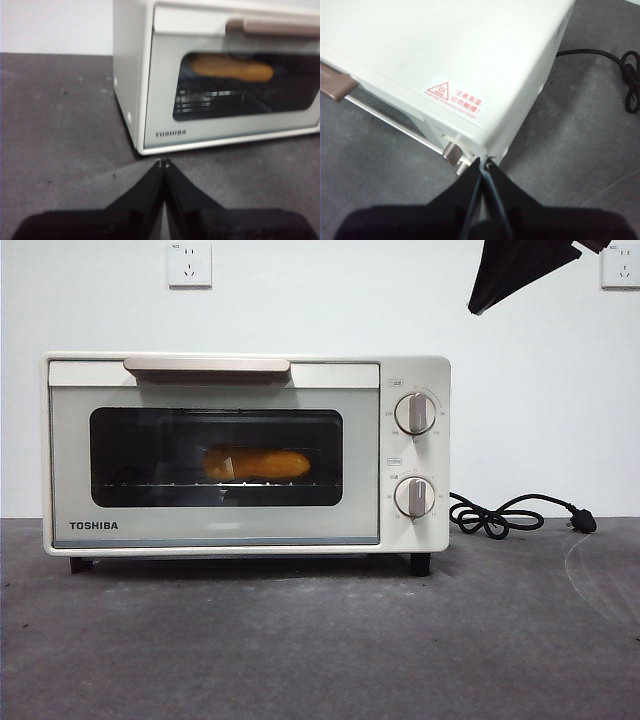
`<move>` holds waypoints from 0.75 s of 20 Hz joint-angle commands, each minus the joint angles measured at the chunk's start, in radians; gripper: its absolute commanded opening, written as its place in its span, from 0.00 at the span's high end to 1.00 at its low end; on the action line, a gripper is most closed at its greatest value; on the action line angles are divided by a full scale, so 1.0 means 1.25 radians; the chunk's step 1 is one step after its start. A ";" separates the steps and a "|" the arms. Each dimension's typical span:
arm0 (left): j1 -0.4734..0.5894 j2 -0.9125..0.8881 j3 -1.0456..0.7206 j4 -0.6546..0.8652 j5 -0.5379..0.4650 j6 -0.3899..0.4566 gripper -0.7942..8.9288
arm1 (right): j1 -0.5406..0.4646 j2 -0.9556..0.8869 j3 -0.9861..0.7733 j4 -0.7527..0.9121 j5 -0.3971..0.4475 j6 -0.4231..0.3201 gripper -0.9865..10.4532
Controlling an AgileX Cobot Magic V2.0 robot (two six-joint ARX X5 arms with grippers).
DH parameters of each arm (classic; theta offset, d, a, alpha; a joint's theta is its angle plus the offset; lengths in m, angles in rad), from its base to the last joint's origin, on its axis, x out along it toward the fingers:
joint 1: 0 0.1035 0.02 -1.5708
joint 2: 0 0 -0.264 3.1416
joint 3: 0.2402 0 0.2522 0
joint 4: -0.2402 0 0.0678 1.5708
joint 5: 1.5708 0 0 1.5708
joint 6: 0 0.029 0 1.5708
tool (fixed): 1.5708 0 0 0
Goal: Take the corn from the table,put the corn in the oven
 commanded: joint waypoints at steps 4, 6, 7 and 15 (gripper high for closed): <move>0.001 -0.003 -0.006 -0.001 0.001 0.095 0.92 | 0.000 0.004 0.001 0.005 0.002 0.001 0.91; -0.003 -0.003 -0.006 -0.001 -0.020 0.101 0.92 | 0.000 0.004 0.001 0.005 0.002 0.001 0.91; -0.005 -0.003 -0.006 -0.001 -0.025 0.105 0.92 | 0.000 0.004 0.001 0.005 0.002 0.001 0.91; -0.007 -0.003 -0.006 0.013 -0.038 0.110 0.92 | 0.000 0.004 0.001 0.005 0.002 0.001 0.91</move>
